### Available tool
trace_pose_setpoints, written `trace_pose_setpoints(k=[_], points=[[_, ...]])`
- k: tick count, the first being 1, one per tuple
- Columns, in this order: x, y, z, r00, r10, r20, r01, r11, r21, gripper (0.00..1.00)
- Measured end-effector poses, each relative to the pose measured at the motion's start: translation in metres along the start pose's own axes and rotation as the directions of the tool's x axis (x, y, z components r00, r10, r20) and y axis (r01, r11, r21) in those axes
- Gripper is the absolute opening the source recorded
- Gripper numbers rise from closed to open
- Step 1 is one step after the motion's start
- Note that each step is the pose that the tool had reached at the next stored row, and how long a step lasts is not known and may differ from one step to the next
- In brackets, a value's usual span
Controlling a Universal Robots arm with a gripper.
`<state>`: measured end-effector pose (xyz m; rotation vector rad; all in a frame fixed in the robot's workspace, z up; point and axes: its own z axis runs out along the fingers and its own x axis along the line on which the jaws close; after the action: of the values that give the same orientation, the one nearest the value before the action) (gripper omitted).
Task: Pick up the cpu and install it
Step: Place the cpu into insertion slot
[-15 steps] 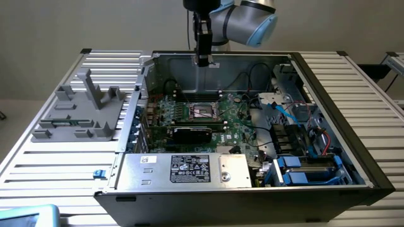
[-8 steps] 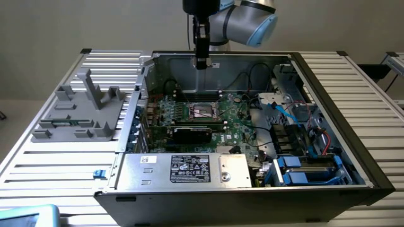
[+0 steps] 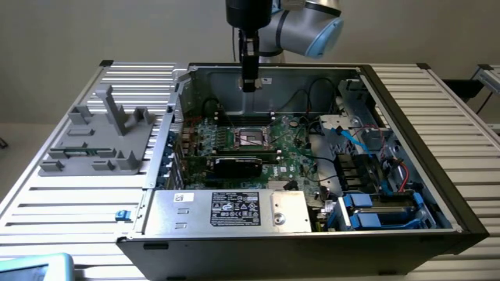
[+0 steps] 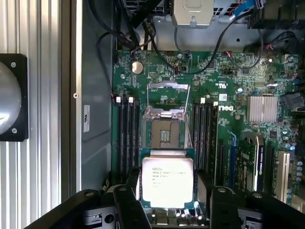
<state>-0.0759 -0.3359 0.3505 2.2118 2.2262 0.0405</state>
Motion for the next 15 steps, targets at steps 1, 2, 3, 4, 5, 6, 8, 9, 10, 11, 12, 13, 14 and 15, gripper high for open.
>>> trace_pose_setpoints(k=[1, 2, 3, 4, 5, 6, 8, 9, 10, 11, 12, 13, 14, 15], points=[[0.000, 0.0000, 0.0018, 1.0000, 0.001, 0.0000, -0.001, 1.0000, 0.0000, 0.55], [0.000, -0.0001, 0.0036, 1.0000, 0.001, 0.0001, -0.001, 1.0000, 0.0000, 0.55], [0.000, -0.0001, 0.0055, 1.0000, 0.002, 0.0000, -0.002, 1.0000, -0.0001, 0.55], [0.000, -0.0001, 0.0072, 1.0000, 0.003, 0.0000, -0.003, 1.0000, -0.0001, 0.55], [0.000, 0.0000, 0.0091, 1.0000, 0.003, 0.0000, -0.003, 1.0000, -0.0001, 0.55], [-0.001, 0.0002, 0.0109, 1.0000, 0.003, 0.0000, -0.003, 1.0000, -0.0001, 0.55], [-0.001, 0.0004, 0.0145, 1.0000, 0.004, 0.0000, -0.004, 1.0000, -0.0001, 0.55], [-0.002, 0.0007, 0.0164, 1.0000, 0.005, 0.0000, -0.005, 1.0000, -0.0001, 0.55], [-0.002, 0.0009, 0.0182, 1.0000, 0.005, 0.0000, -0.005, 1.0000, -0.0001, 0.55], [-0.003, 0.0012, 0.0200, 1.0000, 0.006, 0.0001, -0.006, 1.0000, -0.0001, 0.55], [-0.003, 0.0014, 0.0218, 1.0000, 0.006, 0.0001, -0.006, 1.0000, -0.0001, 0.55], [-0.004, 0.0017, 0.0235, 1.0000, 0.006, 0.0001, -0.006, 1.0000, -0.0001, 0.55], [-0.005, 0.0019, 0.0254, 1.0000, 0.007, 0.0002, -0.007, 1.0000, -0.0001, 0.55], [-0.005, 0.0022, 0.0272, 1.0000, 0.007, 0.0000, -0.007, 1.0000, -0.0002, 0.55]])
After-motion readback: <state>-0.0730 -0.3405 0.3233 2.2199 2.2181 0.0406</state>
